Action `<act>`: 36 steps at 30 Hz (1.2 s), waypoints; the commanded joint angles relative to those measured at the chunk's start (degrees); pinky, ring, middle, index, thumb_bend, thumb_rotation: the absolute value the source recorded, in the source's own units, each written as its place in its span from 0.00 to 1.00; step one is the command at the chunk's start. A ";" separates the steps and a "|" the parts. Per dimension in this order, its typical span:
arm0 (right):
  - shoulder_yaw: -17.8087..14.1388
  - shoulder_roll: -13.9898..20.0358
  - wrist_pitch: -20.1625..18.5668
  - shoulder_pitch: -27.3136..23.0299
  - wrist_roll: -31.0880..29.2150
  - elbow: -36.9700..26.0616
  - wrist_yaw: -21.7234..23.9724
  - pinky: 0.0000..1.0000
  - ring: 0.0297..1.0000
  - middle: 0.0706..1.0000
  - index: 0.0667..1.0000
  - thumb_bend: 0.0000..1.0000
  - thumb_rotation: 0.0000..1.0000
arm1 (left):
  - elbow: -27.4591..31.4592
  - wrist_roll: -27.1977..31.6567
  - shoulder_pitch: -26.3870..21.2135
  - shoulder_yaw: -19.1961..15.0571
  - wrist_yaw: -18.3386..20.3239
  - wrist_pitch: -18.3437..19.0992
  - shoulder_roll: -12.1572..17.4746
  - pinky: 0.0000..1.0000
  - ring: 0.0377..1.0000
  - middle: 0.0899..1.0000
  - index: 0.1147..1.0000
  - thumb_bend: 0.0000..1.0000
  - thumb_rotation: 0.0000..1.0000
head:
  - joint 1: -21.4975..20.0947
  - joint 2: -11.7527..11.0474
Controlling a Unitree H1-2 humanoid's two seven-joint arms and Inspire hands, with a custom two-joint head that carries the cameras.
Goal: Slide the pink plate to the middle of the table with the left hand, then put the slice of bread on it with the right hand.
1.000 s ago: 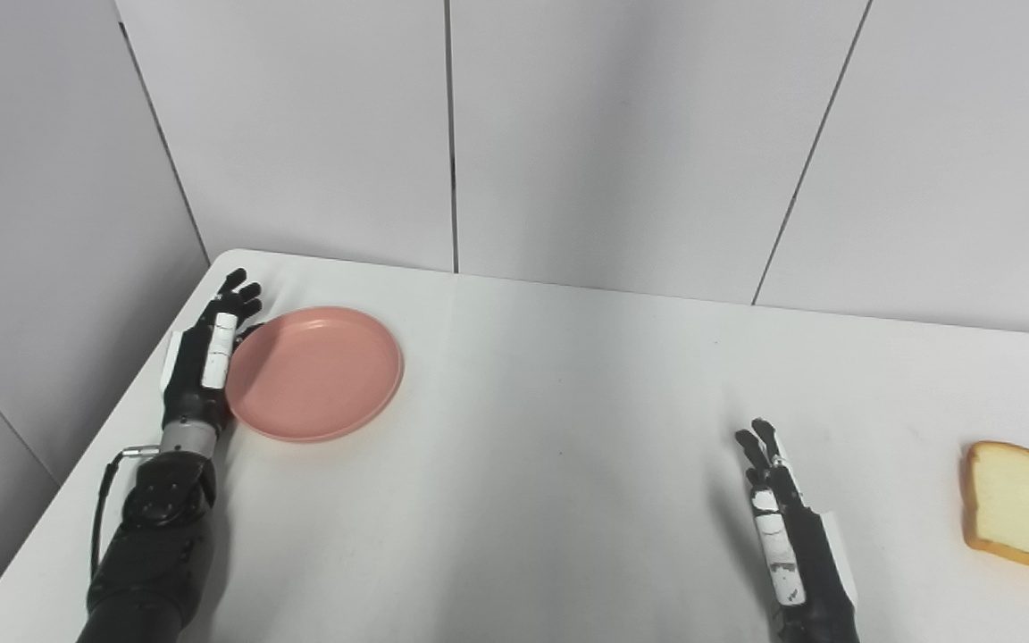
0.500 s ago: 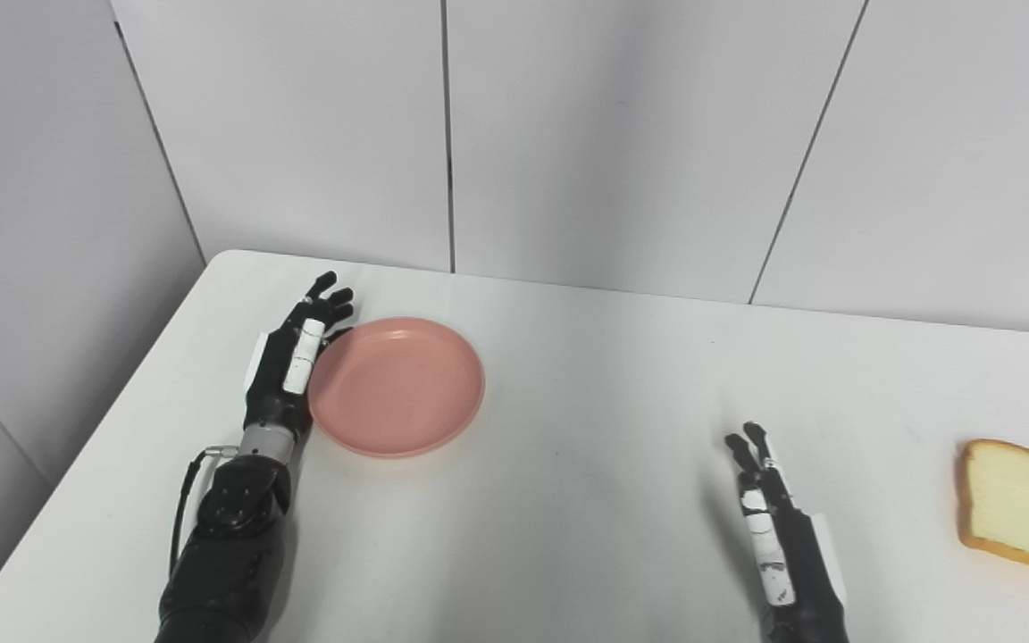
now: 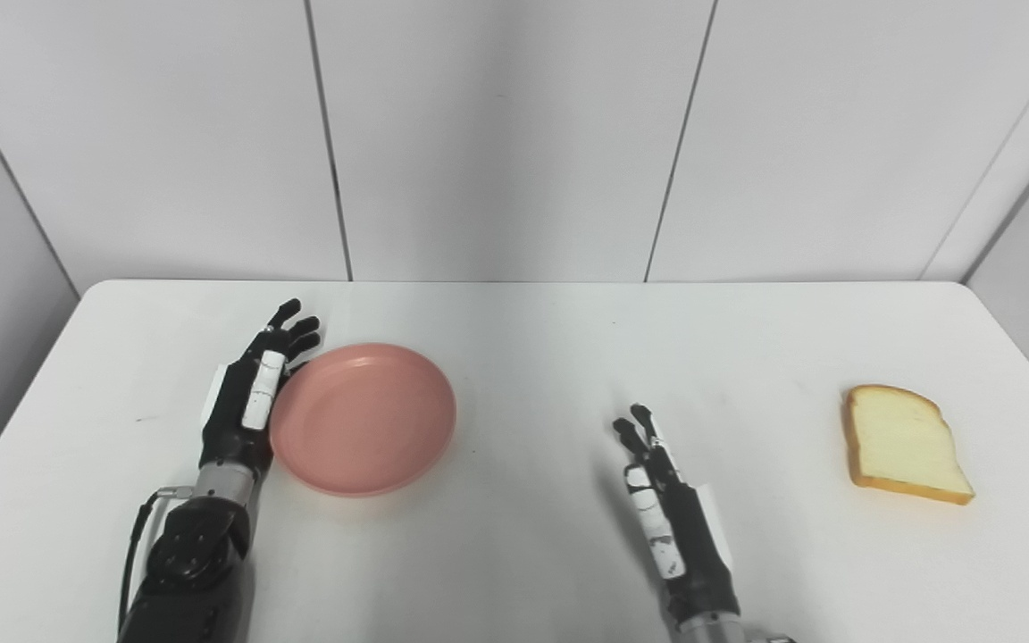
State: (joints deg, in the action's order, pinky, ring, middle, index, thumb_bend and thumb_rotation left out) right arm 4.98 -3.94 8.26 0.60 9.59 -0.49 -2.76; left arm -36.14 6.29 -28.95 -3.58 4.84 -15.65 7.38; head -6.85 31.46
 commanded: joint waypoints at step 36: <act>4.41 -5.48 3.72 -2.11 10.85 5.95 -11.58 0.95 0.94 0.96 0.93 0.65 1.00 | 0.78 -1.51 0.62 4.70 2.55 1.50 -9.04 0.75 0.85 0.83 0.87 0.95 0.95 | -14.28 1.43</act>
State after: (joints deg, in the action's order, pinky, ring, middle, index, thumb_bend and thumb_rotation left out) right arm 9.16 -9.49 9.95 -1.71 19.86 4.12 -13.55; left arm -34.51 5.14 -28.36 0.04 7.05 -14.12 0.19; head -21.09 32.87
